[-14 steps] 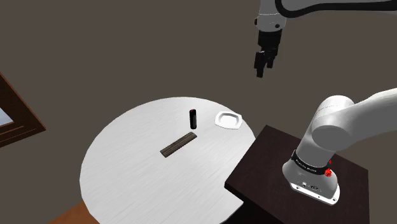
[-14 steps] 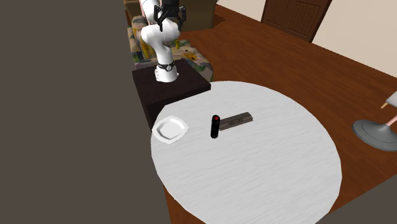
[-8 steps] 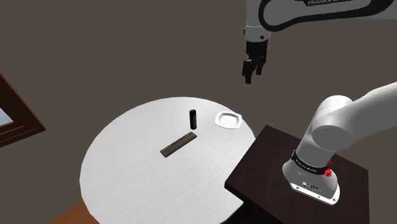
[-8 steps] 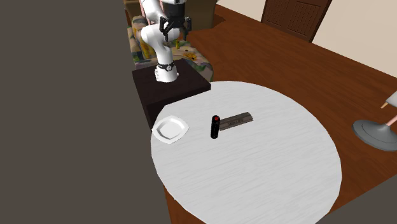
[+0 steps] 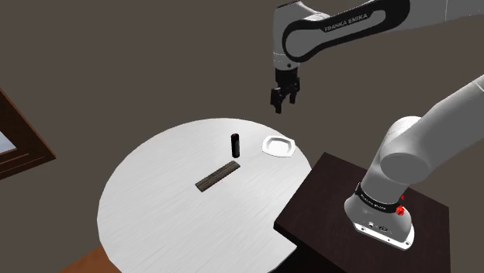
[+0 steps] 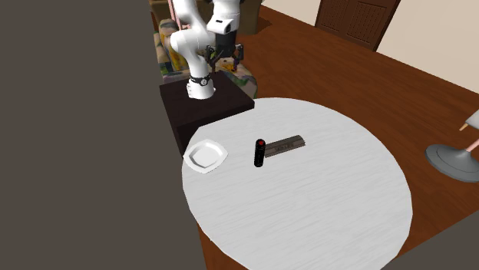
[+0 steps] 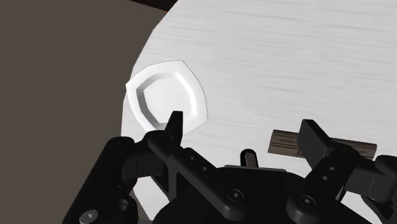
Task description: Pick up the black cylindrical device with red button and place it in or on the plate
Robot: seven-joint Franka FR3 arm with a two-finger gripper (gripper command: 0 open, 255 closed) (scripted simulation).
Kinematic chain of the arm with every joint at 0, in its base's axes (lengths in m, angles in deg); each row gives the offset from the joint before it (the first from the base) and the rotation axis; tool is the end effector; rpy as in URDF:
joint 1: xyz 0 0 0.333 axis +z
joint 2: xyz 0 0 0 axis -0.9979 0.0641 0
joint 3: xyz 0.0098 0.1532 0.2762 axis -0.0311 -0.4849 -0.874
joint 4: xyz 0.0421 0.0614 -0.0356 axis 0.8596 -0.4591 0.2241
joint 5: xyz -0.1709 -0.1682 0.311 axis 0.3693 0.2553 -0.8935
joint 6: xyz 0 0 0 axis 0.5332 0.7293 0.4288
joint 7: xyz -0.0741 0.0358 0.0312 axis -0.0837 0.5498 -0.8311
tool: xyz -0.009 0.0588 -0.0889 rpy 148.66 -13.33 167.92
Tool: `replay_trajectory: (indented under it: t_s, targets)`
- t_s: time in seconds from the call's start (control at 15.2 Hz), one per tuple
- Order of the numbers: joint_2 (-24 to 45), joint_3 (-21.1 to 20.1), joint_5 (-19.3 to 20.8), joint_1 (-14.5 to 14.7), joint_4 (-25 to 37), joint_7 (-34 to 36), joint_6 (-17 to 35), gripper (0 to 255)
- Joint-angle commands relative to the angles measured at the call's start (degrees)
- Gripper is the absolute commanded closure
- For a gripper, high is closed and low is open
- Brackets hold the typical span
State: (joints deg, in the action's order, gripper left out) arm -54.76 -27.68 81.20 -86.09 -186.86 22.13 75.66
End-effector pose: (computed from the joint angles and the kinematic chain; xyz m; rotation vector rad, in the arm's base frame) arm 0.4051 -0.0018 0.4774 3.0662 -0.1432 -0.1048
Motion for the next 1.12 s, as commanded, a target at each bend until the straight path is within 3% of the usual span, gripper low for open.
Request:
replay_trajectory:
  t_s: [0.0,0.53,1.06]
  targets:
    - [4.06,-0.27,-0.40,0.12,0.85,0.98,3.31,0]
    - [21.51,-0.82,-1.50,0.37,8.12,3.84,13.58,0]
    - [39.34,-1.10,-2.46,0.67,20.19,6.06,19.51,0]
